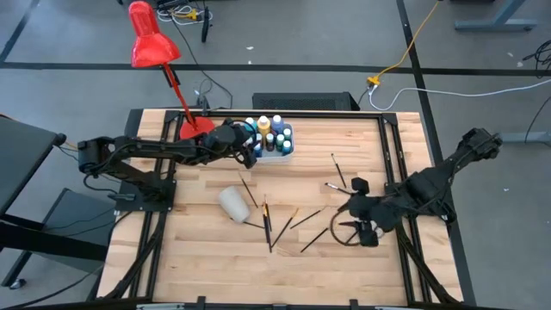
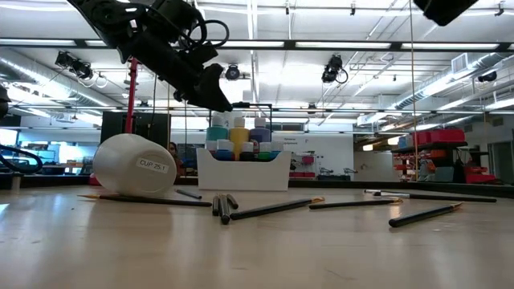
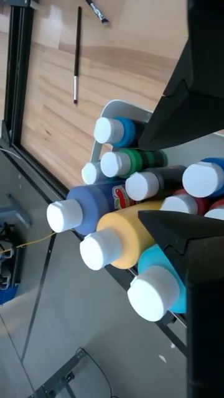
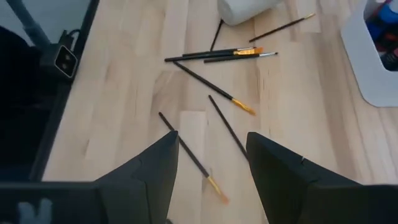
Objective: Pick & Place Paint Supplies
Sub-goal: Put the green paint bottle into the white bin
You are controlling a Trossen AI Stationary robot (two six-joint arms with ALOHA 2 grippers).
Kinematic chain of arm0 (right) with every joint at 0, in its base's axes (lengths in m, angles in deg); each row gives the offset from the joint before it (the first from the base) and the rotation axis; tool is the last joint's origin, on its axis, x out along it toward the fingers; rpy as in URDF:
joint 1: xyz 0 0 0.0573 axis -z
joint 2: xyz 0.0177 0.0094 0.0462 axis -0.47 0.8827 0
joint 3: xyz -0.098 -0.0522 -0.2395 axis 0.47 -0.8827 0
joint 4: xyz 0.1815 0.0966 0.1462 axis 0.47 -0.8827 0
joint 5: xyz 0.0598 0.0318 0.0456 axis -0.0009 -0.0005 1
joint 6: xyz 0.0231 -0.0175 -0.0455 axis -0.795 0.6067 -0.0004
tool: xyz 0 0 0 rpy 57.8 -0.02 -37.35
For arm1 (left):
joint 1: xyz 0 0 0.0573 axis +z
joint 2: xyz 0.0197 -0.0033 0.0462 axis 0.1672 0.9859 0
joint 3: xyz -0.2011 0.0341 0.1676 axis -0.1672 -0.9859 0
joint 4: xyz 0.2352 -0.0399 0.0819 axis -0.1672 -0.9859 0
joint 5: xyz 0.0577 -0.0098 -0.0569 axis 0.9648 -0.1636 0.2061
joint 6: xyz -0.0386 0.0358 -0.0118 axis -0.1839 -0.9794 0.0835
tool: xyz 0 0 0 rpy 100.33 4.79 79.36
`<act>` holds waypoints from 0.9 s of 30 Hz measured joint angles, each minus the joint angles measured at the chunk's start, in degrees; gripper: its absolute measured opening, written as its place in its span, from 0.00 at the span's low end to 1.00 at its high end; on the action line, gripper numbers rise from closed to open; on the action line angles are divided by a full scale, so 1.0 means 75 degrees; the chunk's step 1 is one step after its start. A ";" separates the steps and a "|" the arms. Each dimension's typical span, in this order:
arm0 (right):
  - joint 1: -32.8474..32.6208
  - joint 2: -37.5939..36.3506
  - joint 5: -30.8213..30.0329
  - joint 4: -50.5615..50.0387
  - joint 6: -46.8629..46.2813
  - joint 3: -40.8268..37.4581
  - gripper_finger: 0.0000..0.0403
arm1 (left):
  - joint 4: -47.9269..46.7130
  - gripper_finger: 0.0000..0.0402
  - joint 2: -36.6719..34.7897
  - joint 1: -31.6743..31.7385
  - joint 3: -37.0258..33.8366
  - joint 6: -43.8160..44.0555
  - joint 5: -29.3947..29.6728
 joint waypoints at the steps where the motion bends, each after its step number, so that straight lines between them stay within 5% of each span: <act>1: -0.0126 -0.0082 -0.0178 0.0005 -0.0142 -0.0115 0.48 | 0.0003 0.44 0.0000 0.0000 0.0000 0.0003 -0.0001; 9: -0.0853 -0.1433 -0.1014 0.0832 -0.1390 -0.2000 0.48 | 0.0014 0.44 0.0000 0.0000 0.0000 0.0003 0.0001; 19: -0.1296 -0.2825 0.0187 0.2990 -0.1023 -0.3806 0.48 | 0.0110 0.44 0.0003 0.0000 0.0000 0.0006 0.0001; 27: -0.1916 -0.3006 0.0835 0.4238 -0.0549 -0.4854 0.48 | 0.0266 0.44 0.0003 0.0000 0.0000 -0.0217 0.0001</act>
